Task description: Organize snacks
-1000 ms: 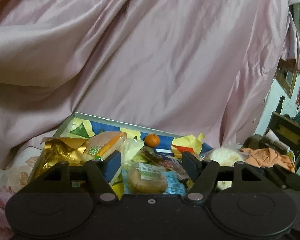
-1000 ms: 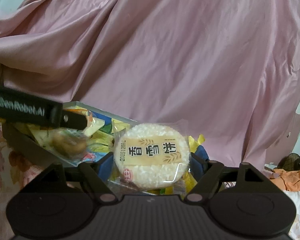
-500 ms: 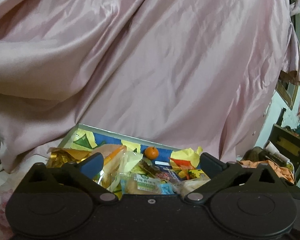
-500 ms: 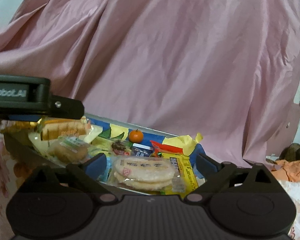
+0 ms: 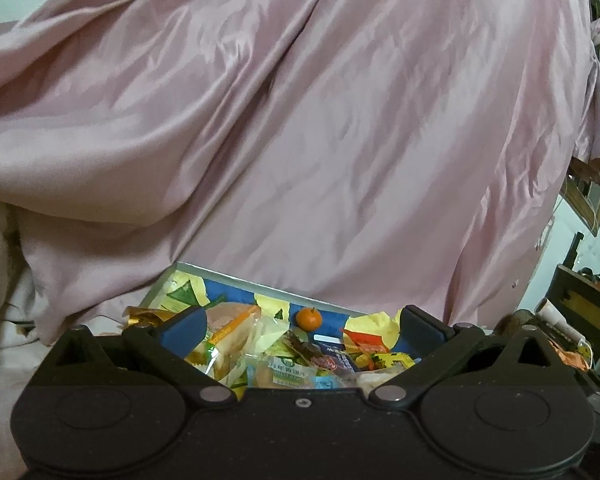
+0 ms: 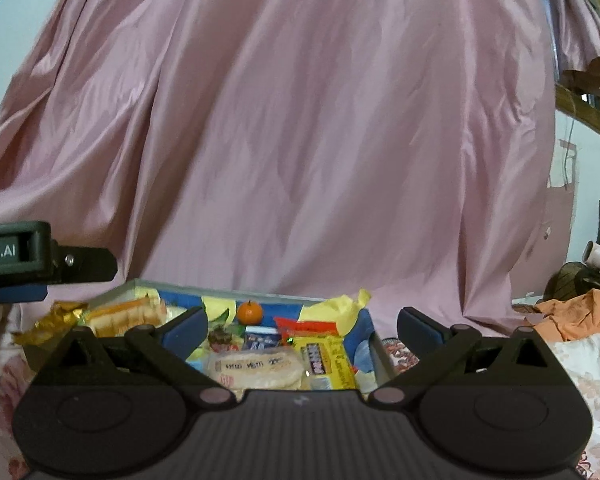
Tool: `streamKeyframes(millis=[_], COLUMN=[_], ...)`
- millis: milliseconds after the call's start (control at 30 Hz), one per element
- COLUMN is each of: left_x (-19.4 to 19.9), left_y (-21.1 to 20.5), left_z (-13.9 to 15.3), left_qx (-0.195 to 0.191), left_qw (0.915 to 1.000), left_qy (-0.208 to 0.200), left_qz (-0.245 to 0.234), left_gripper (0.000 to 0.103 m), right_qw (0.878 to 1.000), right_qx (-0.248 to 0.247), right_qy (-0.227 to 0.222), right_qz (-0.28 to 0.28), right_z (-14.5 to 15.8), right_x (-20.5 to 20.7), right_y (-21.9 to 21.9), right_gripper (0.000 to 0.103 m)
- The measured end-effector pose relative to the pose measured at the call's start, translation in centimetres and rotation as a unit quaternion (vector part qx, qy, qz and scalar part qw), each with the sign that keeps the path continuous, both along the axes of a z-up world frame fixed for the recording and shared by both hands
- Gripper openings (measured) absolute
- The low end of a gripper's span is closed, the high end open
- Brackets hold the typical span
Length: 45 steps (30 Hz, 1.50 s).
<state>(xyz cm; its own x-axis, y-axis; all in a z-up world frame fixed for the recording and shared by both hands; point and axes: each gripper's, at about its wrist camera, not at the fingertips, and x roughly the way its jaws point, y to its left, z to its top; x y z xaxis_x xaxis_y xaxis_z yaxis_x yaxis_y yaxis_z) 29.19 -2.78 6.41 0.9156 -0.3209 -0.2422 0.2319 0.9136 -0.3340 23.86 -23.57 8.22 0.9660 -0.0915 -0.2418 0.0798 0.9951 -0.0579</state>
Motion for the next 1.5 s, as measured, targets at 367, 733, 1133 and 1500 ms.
streamKeyframes(millis=[367,733,1133,1500], left_x=[-3.5,-7.5,-11.8,-15.9], left_y=[0.4,0.7,0.2,-0.2], left_z=[2.4,3.3,3.1,1.5], left_qx=[0.010,0.019,0.041,0.076], left_qw=[0.9996,0.9984,0.9976,0.9960], left_qy=[-0.007,-0.012,-0.005,0.013], left_qz=[0.026,0.053,0.056,0.045], left_gripper=[0.102,0.102,0.102,0.102], right_qw=[0.999,0.997,0.996,0.997], right_qx=[0.015,0.036,0.052,0.049], right_qy=[-0.040,-0.068,-0.072,-0.055], right_qz=[-0.006,-0.002,0.002,0.008], right_z=[2.6,4.1,4.6,4.1], right_x=[-3.8,-6.8,-10.7,-14.5], right_y=[-1.3,-2.0,-2.9,-3.6], right_gripper=[0.103,0.103,0.103,0.103])
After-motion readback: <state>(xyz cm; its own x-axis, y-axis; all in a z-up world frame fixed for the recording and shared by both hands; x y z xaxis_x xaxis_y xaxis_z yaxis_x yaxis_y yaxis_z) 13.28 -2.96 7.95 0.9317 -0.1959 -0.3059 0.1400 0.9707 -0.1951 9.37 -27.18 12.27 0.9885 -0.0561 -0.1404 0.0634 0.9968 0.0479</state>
